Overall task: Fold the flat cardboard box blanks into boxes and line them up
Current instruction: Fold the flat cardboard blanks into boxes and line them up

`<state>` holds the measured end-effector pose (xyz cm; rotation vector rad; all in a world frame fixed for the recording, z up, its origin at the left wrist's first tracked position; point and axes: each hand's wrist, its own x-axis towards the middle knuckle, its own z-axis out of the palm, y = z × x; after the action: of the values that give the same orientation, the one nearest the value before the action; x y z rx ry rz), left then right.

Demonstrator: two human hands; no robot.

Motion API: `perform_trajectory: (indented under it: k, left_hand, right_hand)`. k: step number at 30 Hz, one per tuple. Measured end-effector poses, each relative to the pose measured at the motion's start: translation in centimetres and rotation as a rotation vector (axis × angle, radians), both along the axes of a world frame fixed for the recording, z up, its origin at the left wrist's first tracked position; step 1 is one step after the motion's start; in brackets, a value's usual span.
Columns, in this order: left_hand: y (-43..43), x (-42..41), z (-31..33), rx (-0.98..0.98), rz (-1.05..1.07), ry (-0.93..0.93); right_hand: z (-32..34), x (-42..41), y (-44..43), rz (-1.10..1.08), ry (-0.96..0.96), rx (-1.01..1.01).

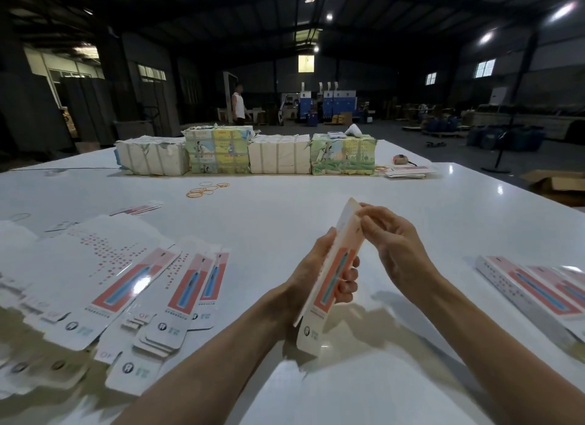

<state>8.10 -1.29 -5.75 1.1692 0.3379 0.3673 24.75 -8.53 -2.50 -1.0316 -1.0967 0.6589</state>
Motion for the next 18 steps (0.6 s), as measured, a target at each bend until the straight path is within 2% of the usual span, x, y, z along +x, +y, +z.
perform_trajectory:
  k: [3, 6, 10, 13, 15, 18]
  left_hand:
    - [0.8, -0.5, 0.0, -0.134, 0.042, -0.115]
    - [1.1, -0.8, -0.3, -0.139, 0.079, -0.147]
    - [0.9, -1.0, -0.6, 0.010, 0.175, -0.083]
    - [0.4, -0.8, -0.5, 0.132, 0.350, -0.041]
    - [0.5, -0.4, -0.6, 0.254, 0.487, -0.079]
    - [0.3, -0.1, -0.4, 0.340, 0.486, -0.146]
  right_hand:
    - [-0.8, -1.1, 0.0, -0.007, -0.035, -0.038]
    - [-2.2, -1.9, 0.1, 0.062, -0.120, -0.047]
    - [-2.7, -2.5, 0.5, 0.003, -0.174, -0.006]
    - [-2.3, -2.4, 0.3, -0.032, -0.179, 0.007]
    - [-2.1, -2.2, 0.2, -0.057, -0.209, 0.006]
    - [-2.0, -1.9, 0.3, -0.066, -0.243, -0.006]
